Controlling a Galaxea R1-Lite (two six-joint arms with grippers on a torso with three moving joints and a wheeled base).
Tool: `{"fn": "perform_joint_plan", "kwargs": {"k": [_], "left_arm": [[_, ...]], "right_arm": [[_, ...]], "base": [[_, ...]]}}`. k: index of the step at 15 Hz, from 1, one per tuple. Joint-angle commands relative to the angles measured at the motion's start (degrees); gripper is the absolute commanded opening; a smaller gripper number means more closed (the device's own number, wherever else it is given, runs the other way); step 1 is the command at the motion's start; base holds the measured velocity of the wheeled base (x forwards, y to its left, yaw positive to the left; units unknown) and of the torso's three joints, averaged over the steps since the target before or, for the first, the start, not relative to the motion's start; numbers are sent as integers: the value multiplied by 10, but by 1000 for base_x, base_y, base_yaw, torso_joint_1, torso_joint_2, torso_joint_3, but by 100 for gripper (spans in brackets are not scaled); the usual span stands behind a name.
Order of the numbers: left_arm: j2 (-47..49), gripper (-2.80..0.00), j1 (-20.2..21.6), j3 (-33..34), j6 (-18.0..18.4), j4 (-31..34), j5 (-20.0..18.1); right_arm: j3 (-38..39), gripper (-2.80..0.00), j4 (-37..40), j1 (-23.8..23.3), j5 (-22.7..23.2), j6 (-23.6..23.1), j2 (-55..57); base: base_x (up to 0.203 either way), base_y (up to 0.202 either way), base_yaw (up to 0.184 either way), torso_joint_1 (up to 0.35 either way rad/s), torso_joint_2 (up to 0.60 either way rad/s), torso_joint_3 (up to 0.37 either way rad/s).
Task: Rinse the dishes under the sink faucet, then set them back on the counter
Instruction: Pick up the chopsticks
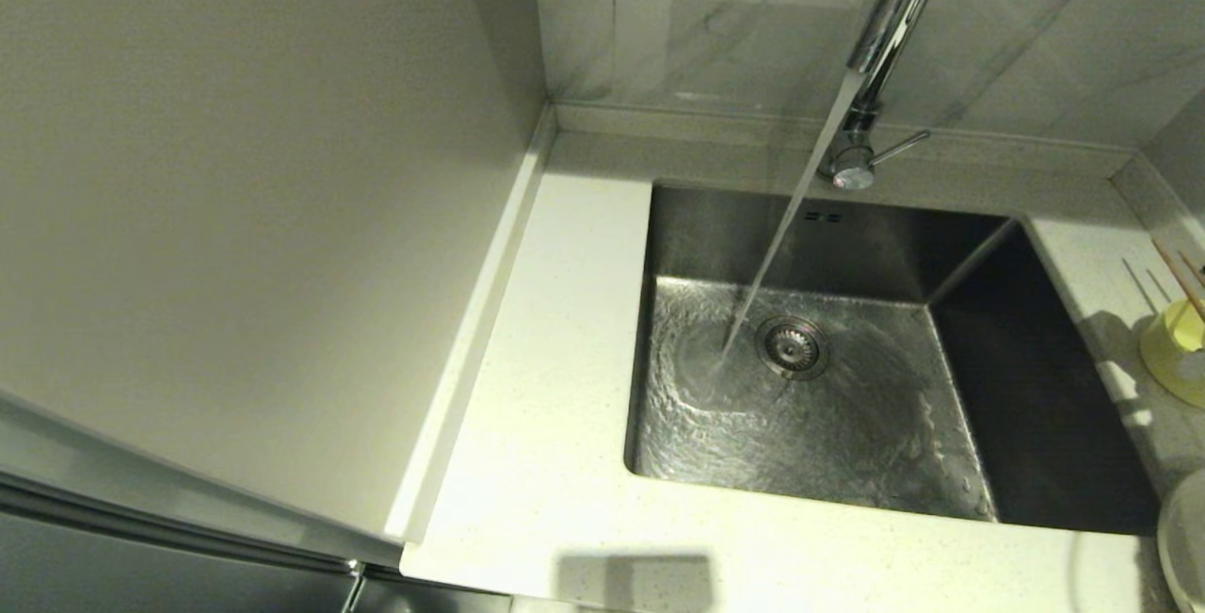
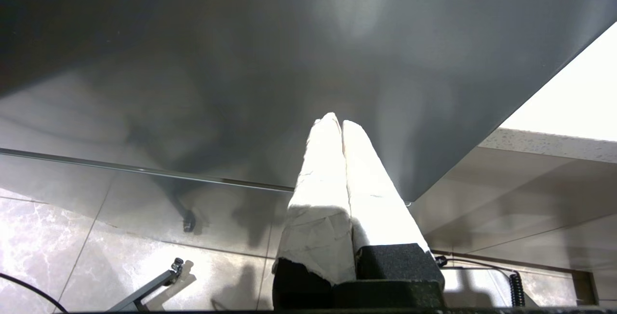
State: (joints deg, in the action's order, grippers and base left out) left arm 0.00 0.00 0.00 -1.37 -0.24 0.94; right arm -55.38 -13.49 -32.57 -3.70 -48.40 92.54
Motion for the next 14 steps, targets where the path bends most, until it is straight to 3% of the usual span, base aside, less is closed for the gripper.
{"fn": "perform_joint_plan", "kwargs": {"k": [1,4,14], "left_arm": [[-1,-280,0,0,0,0,0],[-1,-280,0,0,0,0,0],[-1,-280,0,0,0,0,0]], "right_arm": [[-9,0,-2,-1,-1,-2,14],[-37,0,-1,-1,-20,-2,40],[-53,0,27,-10,-21,-4,67]], "base": [[0,0,0,0,0,0],[0,0,0,0,0,0],[0,0,0,0,0,0]]}}
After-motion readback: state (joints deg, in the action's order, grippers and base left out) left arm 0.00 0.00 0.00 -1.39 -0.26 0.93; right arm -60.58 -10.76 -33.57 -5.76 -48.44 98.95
